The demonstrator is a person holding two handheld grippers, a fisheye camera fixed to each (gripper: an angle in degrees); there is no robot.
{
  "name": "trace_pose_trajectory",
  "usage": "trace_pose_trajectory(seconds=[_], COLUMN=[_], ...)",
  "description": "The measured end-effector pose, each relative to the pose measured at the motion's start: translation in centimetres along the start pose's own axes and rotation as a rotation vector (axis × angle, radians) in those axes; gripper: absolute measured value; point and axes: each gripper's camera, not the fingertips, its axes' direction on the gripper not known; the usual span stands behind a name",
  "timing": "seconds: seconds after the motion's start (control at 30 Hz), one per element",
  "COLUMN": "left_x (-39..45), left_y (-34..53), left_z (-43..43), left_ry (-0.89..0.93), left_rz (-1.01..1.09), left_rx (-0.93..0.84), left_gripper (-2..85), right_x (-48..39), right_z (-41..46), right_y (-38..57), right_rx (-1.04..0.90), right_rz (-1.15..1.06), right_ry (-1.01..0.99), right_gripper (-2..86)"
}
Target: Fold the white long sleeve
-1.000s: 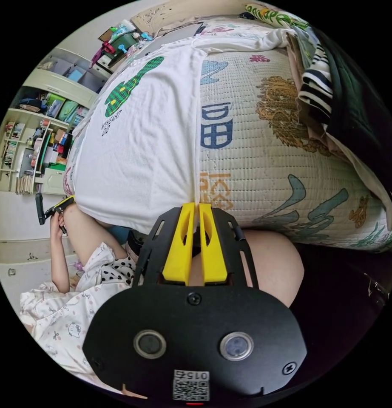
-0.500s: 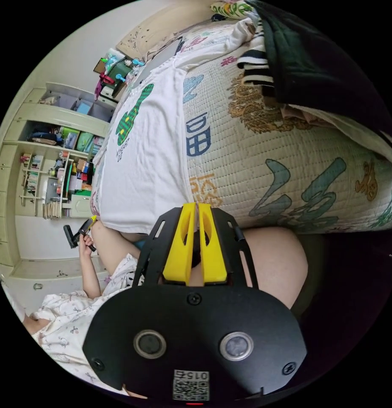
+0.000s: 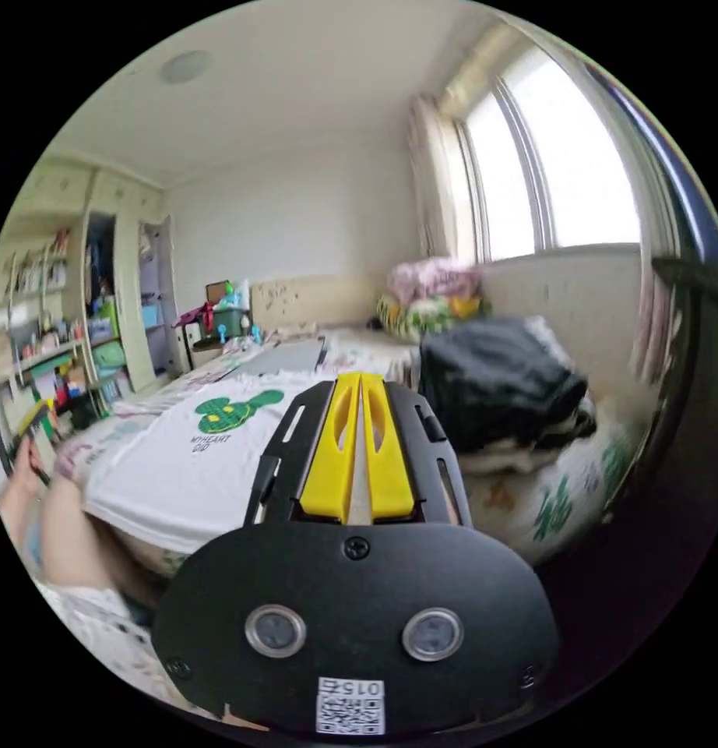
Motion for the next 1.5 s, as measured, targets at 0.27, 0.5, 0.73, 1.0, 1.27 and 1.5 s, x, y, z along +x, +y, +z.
trace_pose_trajectory(seconds=[0.27, 0.5, 0.73, 1.0, 1.27, 1.5], left_x=[9.6, 17.9, 21.8, 18.9, 18.6, 17.7], left_y=[-2.1, -0.7, 0.5, 1.3, 2.4, 3.3], left_z=[17.6, 26.8, 31.6, 36.1, 36.9, 37.4], left_ry=[0.507, 0.603, 0.580, 0.665, 0.646, 0.633], left_rz=[0.028, 0.096, 0.236, 0.010, 0.001, -0.032], left_rx=[-0.509, -0.729, -0.803, -0.845, -0.788, -0.773], left_gripper=[-0.2, -0.2, -0.1, -0.4, -0.7, -0.6], right_x=[-2.1, -1.7, -1.8, -3.8, -1.2, -2.0], right_z=[8.8, 23.9, 41.3, 57.8, 64.3, 57.9], right_y=[-1.5, -3.8, -5.8, -5.0, -1.7, -6.5], right_rx=[0.007, -0.231, -0.394, -0.580, -0.793, -0.566], right_rz=[0.169, 0.109, 0.137, 0.005, 0.024, 0.104], right_ry=[-0.184, -0.108, -0.135, 0.060, 0.233, 0.164], right_gripper=[7.5, 8.1, 8.2, 9.9, 8.0, 1.5])
